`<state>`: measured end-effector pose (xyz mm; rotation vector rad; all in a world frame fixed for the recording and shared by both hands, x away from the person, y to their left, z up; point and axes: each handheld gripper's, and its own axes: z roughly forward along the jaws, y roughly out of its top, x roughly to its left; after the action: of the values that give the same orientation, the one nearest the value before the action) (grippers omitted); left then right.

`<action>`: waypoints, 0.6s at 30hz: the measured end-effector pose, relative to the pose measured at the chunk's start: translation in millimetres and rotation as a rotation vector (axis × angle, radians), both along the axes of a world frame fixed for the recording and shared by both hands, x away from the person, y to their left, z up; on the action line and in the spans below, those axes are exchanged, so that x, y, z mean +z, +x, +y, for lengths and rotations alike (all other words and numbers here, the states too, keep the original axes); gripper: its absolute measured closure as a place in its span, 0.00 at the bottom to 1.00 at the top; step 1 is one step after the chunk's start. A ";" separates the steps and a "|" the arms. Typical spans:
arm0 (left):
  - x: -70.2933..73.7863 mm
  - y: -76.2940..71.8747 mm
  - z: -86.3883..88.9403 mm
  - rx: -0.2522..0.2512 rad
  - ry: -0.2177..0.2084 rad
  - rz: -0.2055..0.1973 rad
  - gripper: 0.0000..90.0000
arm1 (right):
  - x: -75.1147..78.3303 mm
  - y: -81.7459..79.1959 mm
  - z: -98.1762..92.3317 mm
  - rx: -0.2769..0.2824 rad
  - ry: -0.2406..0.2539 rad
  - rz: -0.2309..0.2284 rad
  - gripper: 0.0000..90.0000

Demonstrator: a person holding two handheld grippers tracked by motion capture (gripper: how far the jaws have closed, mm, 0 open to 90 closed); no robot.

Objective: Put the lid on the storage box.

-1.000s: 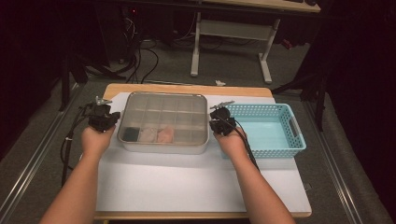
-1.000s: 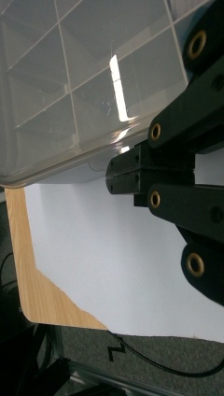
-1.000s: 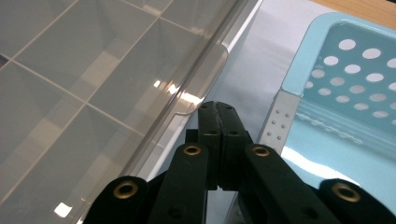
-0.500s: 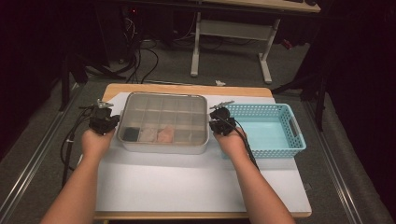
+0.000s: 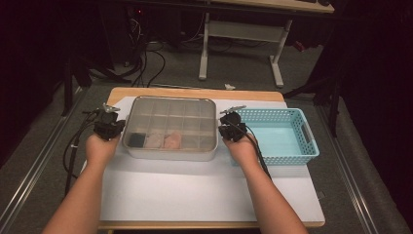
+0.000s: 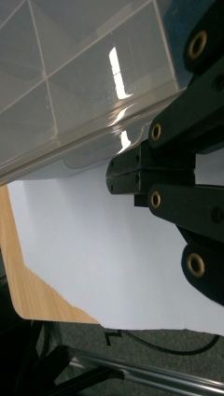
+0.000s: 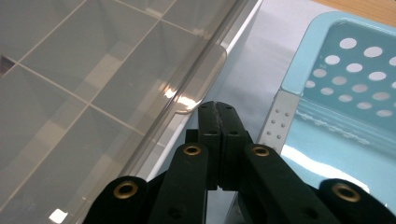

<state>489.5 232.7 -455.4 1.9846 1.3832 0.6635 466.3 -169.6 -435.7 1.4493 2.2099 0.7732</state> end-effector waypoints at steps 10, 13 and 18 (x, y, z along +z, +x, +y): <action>2.2 1.7 -3.2 -0.006 0.015 0.007 1.00 | 0.4 0.1 -2.1 -0.017 0.008 -0.005 1.00; 2.7 2.4 -5.0 -0.005 0.031 0.007 1.00 | 0.4 0.2 -1.8 -0.021 0.005 -0.007 1.00; 1.3 4.5 -9.6 -0.012 0.053 0.013 1.00 | 1.6 0.2 -3.8 -0.042 0.015 -0.016 1.00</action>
<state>494.0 223.1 -454.1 2.0403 1.3739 0.6888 466.5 -173.3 -434.2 1.4861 2.1591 0.7859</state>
